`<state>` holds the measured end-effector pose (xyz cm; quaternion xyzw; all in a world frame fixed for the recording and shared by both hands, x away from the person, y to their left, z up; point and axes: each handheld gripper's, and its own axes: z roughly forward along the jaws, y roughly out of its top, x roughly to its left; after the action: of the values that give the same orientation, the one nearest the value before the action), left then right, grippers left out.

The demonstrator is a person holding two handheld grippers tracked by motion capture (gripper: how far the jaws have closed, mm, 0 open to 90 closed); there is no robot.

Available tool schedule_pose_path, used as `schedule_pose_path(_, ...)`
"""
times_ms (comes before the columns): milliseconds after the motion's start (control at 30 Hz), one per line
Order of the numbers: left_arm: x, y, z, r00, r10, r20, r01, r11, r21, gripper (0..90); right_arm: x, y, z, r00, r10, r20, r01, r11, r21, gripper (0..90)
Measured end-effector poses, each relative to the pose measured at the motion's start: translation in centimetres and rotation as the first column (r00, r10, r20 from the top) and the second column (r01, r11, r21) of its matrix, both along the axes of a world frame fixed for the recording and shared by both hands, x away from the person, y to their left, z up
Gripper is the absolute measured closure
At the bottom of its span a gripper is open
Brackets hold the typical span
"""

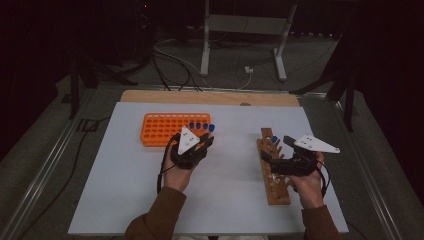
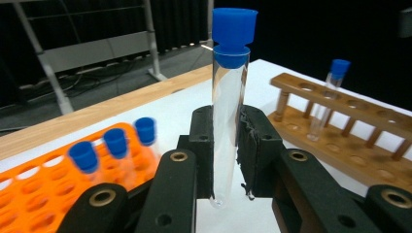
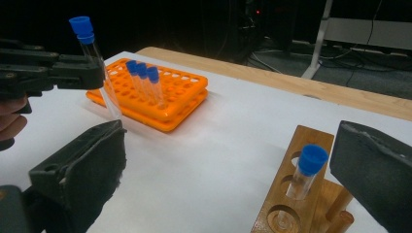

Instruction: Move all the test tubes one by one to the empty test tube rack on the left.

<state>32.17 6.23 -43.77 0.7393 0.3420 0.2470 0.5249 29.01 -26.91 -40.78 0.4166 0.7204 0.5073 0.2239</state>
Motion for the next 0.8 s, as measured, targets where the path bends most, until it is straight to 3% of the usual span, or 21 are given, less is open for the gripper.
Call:
schedule_pose_path(333, 1.1, 2.1, 0.2, 0.9980, 0.063, 0.002, -0.063, 0.9980, -0.004, 78.2, 0.0, -0.1, 0.0, 1.0000, -0.003, -0.002, 0.003, 1.0000, 0.007, 0.0)
schedule_pose_path(600, 2.2, 3.6, 0.1, 0.9921, 0.125, -0.001, -0.125, 0.9919, -0.021, 78.2, 0.0, -0.2, 0.0, 1.0000, -0.002, -0.002, 0.002, 0.9999, 0.013, 0.0)
schedule_pose_path(800, 2.8, 4.1, -0.3, 0.9864, 0.164, 0.001, -0.164, 0.9864, -0.003, 78.2, 0.0, -0.2, 0.0, 1.0000, -0.001, -0.003, 0.001, 0.9999, 0.017, 0.0)
